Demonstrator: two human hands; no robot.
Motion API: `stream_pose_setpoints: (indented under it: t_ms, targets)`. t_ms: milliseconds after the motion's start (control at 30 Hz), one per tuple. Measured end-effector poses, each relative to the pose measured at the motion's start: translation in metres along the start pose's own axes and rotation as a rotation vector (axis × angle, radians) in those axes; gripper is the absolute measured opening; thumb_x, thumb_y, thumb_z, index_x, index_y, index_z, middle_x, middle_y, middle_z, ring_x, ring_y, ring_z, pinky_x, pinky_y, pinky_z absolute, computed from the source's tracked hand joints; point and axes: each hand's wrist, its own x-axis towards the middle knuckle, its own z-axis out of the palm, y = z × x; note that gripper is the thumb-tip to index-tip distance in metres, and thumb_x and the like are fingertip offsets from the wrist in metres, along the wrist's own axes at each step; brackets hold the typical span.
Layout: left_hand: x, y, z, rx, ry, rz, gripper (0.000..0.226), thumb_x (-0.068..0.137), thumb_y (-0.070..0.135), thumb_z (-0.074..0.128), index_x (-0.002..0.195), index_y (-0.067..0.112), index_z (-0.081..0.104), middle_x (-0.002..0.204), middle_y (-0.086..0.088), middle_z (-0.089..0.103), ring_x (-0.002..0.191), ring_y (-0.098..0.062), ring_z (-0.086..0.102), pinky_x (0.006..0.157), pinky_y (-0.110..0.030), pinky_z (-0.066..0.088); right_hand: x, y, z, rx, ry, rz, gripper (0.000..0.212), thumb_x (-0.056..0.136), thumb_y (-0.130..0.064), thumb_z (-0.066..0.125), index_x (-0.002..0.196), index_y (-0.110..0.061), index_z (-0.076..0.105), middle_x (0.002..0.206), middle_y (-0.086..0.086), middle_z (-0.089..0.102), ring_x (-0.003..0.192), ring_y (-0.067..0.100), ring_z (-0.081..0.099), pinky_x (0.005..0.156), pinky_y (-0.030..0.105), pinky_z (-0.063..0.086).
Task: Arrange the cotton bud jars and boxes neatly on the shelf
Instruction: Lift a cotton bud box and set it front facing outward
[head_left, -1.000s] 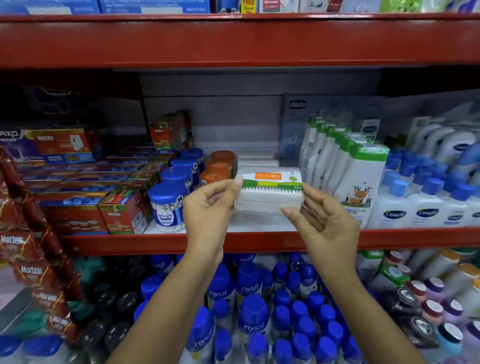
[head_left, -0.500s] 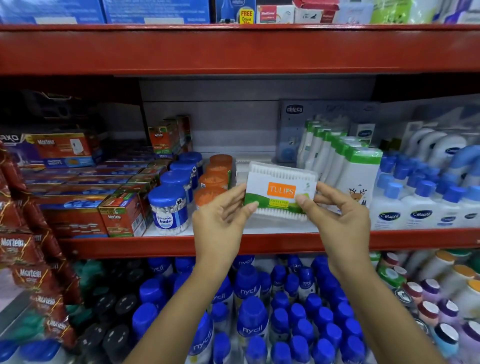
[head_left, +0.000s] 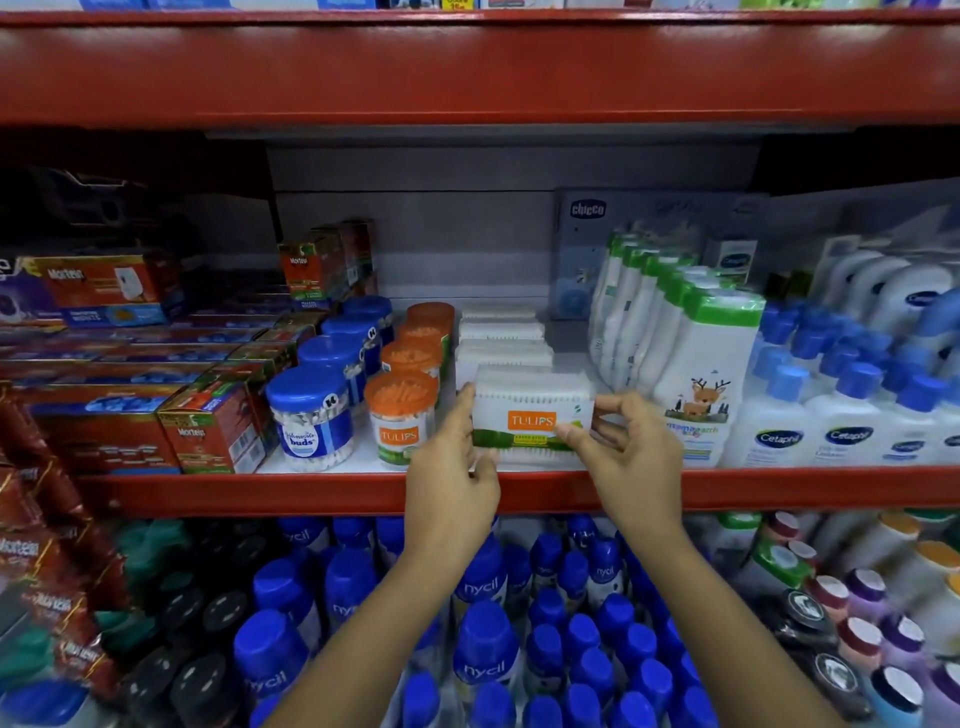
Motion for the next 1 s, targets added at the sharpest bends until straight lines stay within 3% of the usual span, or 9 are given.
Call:
stream_pose_setpoints:
  t_ms: [100,167,233,333,567,800,1000]
  targets:
    - [0.006,-0.002,0.003,0.047,0.026,0.007,0.071,0.091,0.001,0.057,0.15,0.026,0.028,0.131,-0.005,0.058,0.108,-0.003,0.051,0.09,-0.018,0.043,0.007,0.006,0.002,-0.14,-0.023,-0.048,0.027,0.077,-0.03,0.077,0.091,-0.02,0.057,0.094,-0.004,0.061,0.087,0.011,0.063,0.071,0.024,0.057]
    - [0.009,-0.004,0.005,0.101,0.025,0.006,0.071,0.09,0.003,0.058,0.15,0.026,0.028,0.125,-0.008,0.061,0.107,-0.011,0.057,0.087,-0.022,0.046,0.012,0.01,0.003,-0.231,-0.033,-0.084,0.029,0.078,-0.036,0.076,0.093,-0.017,0.058,0.094,-0.001,0.064,0.085,0.014,0.064,0.071,0.037,0.058]
    - [0.012,-0.005,0.005,0.163,-0.001,0.015,0.071,0.089,0.004,0.059,0.15,0.025,0.028,0.124,-0.008,0.062,0.109,-0.018,0.06,0.09,-0.027,0.05,0.015,0.011,0.004,-0.254,-0.047,-0.076,0.03,0.078,-0.037,0.074,0.095,-0.017,0.058,0.096,0.002,0.067,0.084,0.017,0.066,0.07,0.042,0.058]
    - [0.016,-0.005,0.004,0.207,-0.044,0.039,0.072,0.087,0.008,0.061,0.149,0.024,0.027,0.129,-0.006,0.059,0.113,-0.02,0.06,0.095,-0.039,0.053,0.016,0.009,0.003,-0.257,-0.071,-0.067,0.031,0.078,-0.033,0.075,0.095,-0.014,0.059,0.094,0.005,0.072,0.083,0.018,0.069,0.07,0.042,0.059]
    - [0.022,0.001,-0.005,0.354,-0.066,0.027,0.062,0.087,0.019,0.064,0.141,0.014,0.034,0.118,-0.008,0.065,0.105,-0.024,0.064,0.087,-0.042,0.055,0.015,0.001,0.005,-0.263,-0.09,-0.052,0.033,0.076,-0.028,0.078,0.097,-0.011,0.06,0.094,0.008,0.074,0.084,0.018,0.07,0.074,0.039,0.059]
    - [0.022,0.0,-0.009,0.396,-0.072,0.051,0.045,0.086,0.018,0.064,0.126,0.01,0.047,0.1,-0.004,0.068,0.088,-0.018,0.066,0.077,-0.038,0.057,0.013,-0.001,0.006,-0.256,-0.135,-0.038,0.031,0.077,-0.022,0.078,0.101,-0.011,0.061,0.097,0.007,0.074,0.086,0.016,0.07,0.076,0.039,0.059]
    - [0.012,0.004,-0.018,0.5,-0.014,0.136,0.034,0.09,0.02,0.057,0.123,0.008,0.054,0.092,-0.005,0.066,0.083,-0.021,0.063,0.064,-0.026,0.045,0.0,-0.006,0.003,-0.277,-0.167,-0.04,0.056,0.084,-0.032,0.071,0.132,-0.013,0.05,0.12,0.007,0.067,0.105,0.018,0.065,0.087,0.04,0.056]
